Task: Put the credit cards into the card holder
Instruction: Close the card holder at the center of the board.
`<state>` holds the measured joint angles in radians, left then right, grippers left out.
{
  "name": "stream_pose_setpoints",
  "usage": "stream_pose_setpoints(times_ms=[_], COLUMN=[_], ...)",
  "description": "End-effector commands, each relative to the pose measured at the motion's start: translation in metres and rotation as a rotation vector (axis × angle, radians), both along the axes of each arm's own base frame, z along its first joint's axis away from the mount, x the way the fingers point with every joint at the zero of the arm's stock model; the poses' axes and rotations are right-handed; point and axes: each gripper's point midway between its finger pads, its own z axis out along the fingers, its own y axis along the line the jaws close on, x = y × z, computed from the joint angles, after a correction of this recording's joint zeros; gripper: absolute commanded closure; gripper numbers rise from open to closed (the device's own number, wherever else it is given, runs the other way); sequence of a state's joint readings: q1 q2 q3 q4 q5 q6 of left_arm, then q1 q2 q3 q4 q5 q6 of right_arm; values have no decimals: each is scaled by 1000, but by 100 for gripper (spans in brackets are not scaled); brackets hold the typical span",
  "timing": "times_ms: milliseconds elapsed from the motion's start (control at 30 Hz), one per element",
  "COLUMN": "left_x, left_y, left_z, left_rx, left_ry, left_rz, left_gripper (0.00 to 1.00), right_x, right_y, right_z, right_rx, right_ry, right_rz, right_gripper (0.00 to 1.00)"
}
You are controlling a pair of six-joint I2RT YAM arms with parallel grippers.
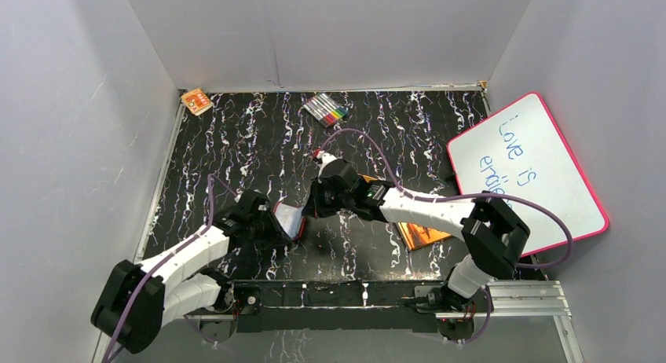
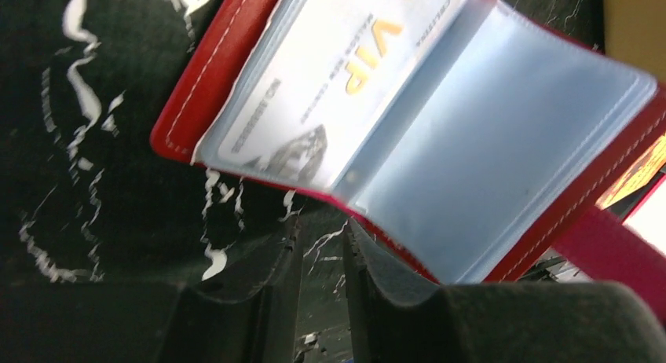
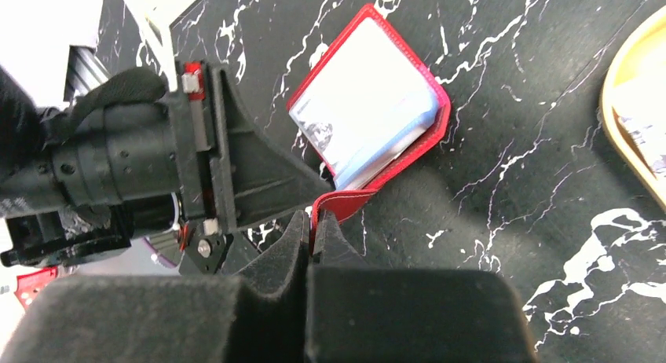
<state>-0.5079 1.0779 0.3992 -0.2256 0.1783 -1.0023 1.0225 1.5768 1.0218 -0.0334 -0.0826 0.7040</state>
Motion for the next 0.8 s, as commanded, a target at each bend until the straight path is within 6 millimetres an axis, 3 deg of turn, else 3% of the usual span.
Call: stream_pose_setpoints(times_ms=[0,133,300,467,633,767], left_x=[-6,9,30,42,43,35], left_y=[17,34,61,61,29,22], left_z=[21,51,61,31,5,-6], left_rx=[74,143,292,363,246,218], left_ry=[-39,-135,-202,-123,-55,-17], left_rz=[-10,64,162,143,60,24], left_gripper=[72,62,57,63,76,84], right_x=[13,8,2,-1,-6,-6], right_y=[0,-25,-42,-48,-50,-46], right_z=[29,16,13,16,16,21], right_rx=[26,-51,-77,-73,-67,-47], right_ry=[-79,-94,-104,-110,-102,-103], right_rz=[-51,-62,-71,-70,-58,-48], right_gripper=[100,100,100,100,100,100])
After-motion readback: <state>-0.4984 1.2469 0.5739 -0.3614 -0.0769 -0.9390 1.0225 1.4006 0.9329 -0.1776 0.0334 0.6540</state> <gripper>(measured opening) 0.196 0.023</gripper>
